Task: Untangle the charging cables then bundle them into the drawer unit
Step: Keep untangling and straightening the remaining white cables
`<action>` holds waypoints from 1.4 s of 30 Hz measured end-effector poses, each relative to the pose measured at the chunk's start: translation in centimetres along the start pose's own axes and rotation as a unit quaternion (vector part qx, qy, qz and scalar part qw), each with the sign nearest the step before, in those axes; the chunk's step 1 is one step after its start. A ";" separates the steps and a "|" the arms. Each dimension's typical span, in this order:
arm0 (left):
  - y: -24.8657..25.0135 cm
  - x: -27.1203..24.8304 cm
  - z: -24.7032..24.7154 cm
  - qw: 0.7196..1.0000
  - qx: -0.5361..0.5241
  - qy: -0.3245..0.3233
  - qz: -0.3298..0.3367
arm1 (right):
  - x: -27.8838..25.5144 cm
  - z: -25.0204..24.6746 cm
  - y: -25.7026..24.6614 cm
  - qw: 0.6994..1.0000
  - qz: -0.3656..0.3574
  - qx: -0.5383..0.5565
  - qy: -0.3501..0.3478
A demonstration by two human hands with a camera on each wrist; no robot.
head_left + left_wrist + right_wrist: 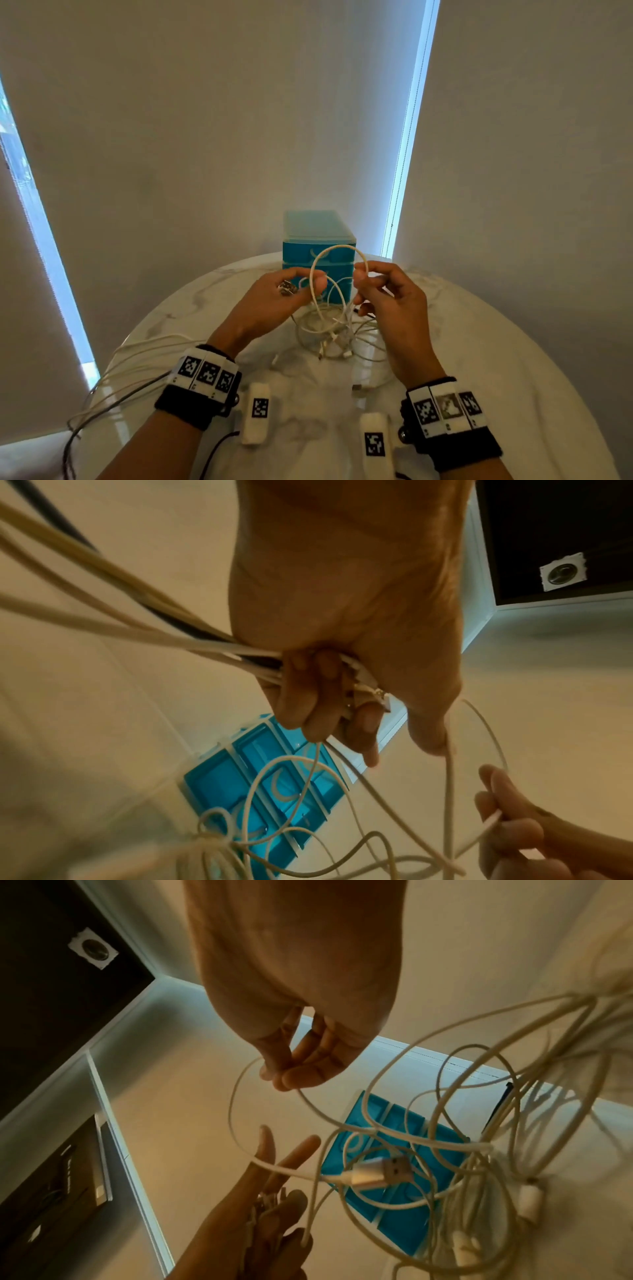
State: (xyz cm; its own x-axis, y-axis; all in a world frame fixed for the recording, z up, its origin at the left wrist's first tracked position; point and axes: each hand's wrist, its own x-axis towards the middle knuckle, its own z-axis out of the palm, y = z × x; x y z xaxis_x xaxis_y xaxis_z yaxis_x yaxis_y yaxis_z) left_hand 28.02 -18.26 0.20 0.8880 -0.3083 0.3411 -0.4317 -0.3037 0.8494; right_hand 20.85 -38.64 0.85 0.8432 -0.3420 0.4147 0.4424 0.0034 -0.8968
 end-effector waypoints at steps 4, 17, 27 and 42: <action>1.0 -0.8 -0.5 0.995 -0.082 -0.041 -0.030 | 0.1 -0.1 0.3 0.999 -0.012 -0.010 0.051; 0.2 0.0 -1.7 0.947 -0.230 0.221 0.039 | -0.6 -0.6 2.3 0.941 0.136 -0.197 -0.238; -0.4 0.2 -1.5 0.959 -0.216 0.171 -0.066 | 0.4 -0.6 -0.2 0.996 -0.068 -0.011 0.065; 2.3 -1.1 -0.2 0.985 -0.161 0.060 0.019 | -0.2 0.4 1.9 0.964 -0.071 -0.248 -0.063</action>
State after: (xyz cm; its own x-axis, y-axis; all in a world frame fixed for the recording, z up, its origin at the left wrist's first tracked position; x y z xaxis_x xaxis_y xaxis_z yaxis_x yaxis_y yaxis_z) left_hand 26.11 -18.43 1.90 0.8930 -0.1989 0.4036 -0.4093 0.0136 0.9123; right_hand 21.66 -38.15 -0.87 0.8287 -0.1895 0.5266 0.3827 -0.4947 -0.7803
